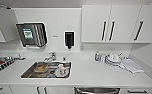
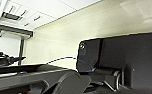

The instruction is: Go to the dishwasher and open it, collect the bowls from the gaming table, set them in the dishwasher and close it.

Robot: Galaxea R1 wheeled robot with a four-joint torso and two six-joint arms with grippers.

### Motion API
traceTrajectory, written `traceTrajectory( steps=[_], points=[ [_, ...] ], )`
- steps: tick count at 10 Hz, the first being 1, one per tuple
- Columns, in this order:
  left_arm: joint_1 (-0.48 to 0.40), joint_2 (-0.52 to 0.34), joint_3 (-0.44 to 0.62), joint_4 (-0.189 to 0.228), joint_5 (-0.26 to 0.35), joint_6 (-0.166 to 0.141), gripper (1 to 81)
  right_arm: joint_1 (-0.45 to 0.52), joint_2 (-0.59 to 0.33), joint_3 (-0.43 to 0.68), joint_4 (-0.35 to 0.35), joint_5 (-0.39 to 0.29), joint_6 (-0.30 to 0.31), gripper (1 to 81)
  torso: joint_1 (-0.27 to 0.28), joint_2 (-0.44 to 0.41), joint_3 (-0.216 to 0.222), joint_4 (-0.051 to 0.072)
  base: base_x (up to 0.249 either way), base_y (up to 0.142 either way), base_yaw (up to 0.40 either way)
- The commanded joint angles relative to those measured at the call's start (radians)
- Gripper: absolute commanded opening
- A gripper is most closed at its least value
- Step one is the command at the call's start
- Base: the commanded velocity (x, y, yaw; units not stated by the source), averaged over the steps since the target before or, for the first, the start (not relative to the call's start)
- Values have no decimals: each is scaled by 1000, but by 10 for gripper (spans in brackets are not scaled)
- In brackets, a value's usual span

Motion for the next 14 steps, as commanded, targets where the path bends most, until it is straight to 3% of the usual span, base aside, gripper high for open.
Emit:
traceTrajectory(
  steps=[1, 2, 3, 6, 12, 13, 14],
  points=[
    [-54, -192, 158, 26, -38, -2, 811, 136, -209, 219, 2, -44, 2, 811, 62, -95, -90, 0, 0, 0, 0],
    [-86, -247, 210, 24, -37, -3, 811, 145, -208, 217, -4, -43, 2, 811, 85, -131, -30, 0, 0, 0, 0],
    [-118, -303, 273, 24, -35, -6, 811, 157, -198, 208, -4, -40, 2, 811, 105, -163, -60, 0, 0, 0, 0],
    [-236, -435, 437, 23, -21, -21, 811, 205, -188, 186, 14, -41, 8, 811, 160, -248, -82, 0, 0, 0, 0],
    [-502, -576, 666, 27, 222, -35, 811, 331, -212, 222, 14, -60, 114, 811, 295, -463, -83, 0, 0, 0, 0],
    [-530, -587, 686, 42, 274, -28, 811, 346, -220, 239, 14, -63, 114, 811, 318, -500, -83, 0, 0, 0, 0],
    [-543, -590, 707, 116, 335, -25, 811, 351, -221, 243, 14, -64, 117, 811, 341, -536, -83, 0, 0, 0, 0]
  ],
)
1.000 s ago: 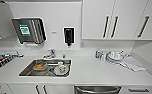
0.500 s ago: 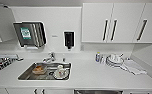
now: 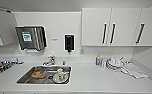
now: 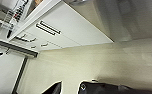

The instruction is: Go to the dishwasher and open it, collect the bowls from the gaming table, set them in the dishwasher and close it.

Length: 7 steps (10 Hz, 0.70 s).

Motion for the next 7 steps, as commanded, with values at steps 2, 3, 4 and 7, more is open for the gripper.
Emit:
traceTrajectory(
  steps=[2, 3, 4, 7],
  points=[
    [-115, -77, 93, 204, 204, 6, 811, 93, -49, 46, 8, -34, 11, 811, 85, -132, 0, 0, 0, 0, 0],
    [-124, -79, 91, 204, 223, 6, 811, 93, -50, 45, 13, -32, 13, 811, 108, -169, -92, 0, 0, 0, 0],
    [-124, -80, 93, 203, 221, 6, 811, 100, -53, 48, 19, -32, 28, 811, 127, -201, -96, 0, 0, 0, 0],
    [-124, -77, 74, 192, 217, 1, 811, 138, -58, 71, 25, -34, 56, 811, 179, -284, -159, 0, 0, 0, 0]
  ],
)
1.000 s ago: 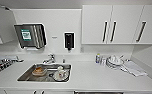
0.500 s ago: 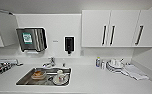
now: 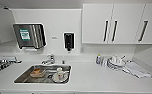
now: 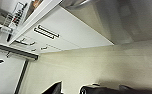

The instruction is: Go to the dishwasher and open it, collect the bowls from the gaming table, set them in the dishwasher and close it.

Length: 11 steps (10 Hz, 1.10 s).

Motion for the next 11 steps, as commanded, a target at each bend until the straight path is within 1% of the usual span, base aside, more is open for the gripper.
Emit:
traceTrajectory(
  steps=[1, 2, 3, 4, 5, 6, 7, 8, 10, 11],
  points=[
    [-78, -52, -7, 1, 9, -8, 811, 107, -56, 67, 19, -23, 9, 811, 63, -98, -92, 0, 0, 0, 0],
    [-82, -61, -11, 1, -29, -8, 811, 109, -57, 73, 19, -23, 9, 811, 86, -133, -126, 0, 0, 0, 0],
    [-84, -83, -8, 12, -95, -8, 811, 109, -56, 73, 18, -24, 7, 811, 114, -178, -168, 0, 0, 0, 0],
    [-96, -92, -4, 22, -138, -7, 811, 110, -53, 72, 18, -24, 7, 811, 137, -214, -189, 0, 0, 0, 0],
    [-104, -89, -4, 56, -174, -8, 811, 116, -51, 72, 16, -26, 7, 811, 158, -248, -170, 0, 0, 0, 0],
    [-125, -88, -11, 56, -178, -10, 811, 116, -57, 75, 16, -29, 7, 811, 183, -286, -169, 0, 0, 0, 0],
    [-150, -95, -14, 55, -166, -11, 811, 116, -60, 72, 16, -31, 7, 811, 206, -322, -156, 0, 0, 0, 0],
    [-171, -106, -21, 52, -163, -11, 811, 119, -59, 70, 18, -31, 9, 811, 228, -358, -160, 0, 0, 0, 0],
    [-207, -114, -19, 47, -128, -16, 811, 131, -54, 72, 21, -32, 9, 811, 275, -432, -161, 0, 0, 0, 0],
    [-216, -111, -16, 49, -122, -17, 811, 141, -53, 75, 25, -35, 9, 811, 298, -468, -161, 0, 0, 0, 0]
  ],
)
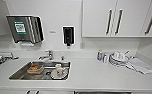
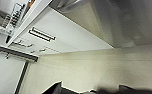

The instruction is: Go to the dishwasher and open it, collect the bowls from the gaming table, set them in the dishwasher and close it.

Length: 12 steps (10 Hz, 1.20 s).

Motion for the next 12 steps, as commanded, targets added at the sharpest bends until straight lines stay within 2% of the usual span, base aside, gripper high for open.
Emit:
traceTrajectory(
  steps=[1, 2, 4, 7, 8, 9, 10, 12],
  points=[
    [-92, -48, 16, 9, 30, -1, 811, 104, -44, 43, 31, -36, 4, 811, 63, -99, 0, 0, 0, 0, 0],
    [-92, -35, 16, 6, 50, -5, 811, 110, -42, 43, 46, -36, 6, 811, 19, -32, 0, 0, 0, 0, 0],
    [-93, -22, 12, 3, 52, -21, 811, 142, -41, 51, 94, -37, 23, 811, 48, -76, 0, 0, 0, 0, 0],
    [-92, -6, 2, -8, 50, -36, 811, 236, -31, 20, 194, -161, 86, 811, 54, -86, 0, 0, 0, 0, 0],
    [-92, -5, 0, -5, 50, -36, 811, 251, -30, 25, 198, -163, 87, 811, 54, -86, 0, 0, 0, 0, 0],
    [-92, -9, -3, 9, 50, -36, 811, 265, -24, 25, 200, -164, 102, 811, 54, -86, -59, 0, 0, 0, 0],
    [-92, -9, -1, 13, 44, -33, 811, 274, -13, 17, 198, -164, 127, 811, 54, -86, -96, 0, 0, 0, 0],
    [-92, -8, 2, 50, 39, -35, 811, 290, -1, 11, 200, -166, 147, 811, 54, -87, -129, 0, 0, 0, 0]
  ],
)
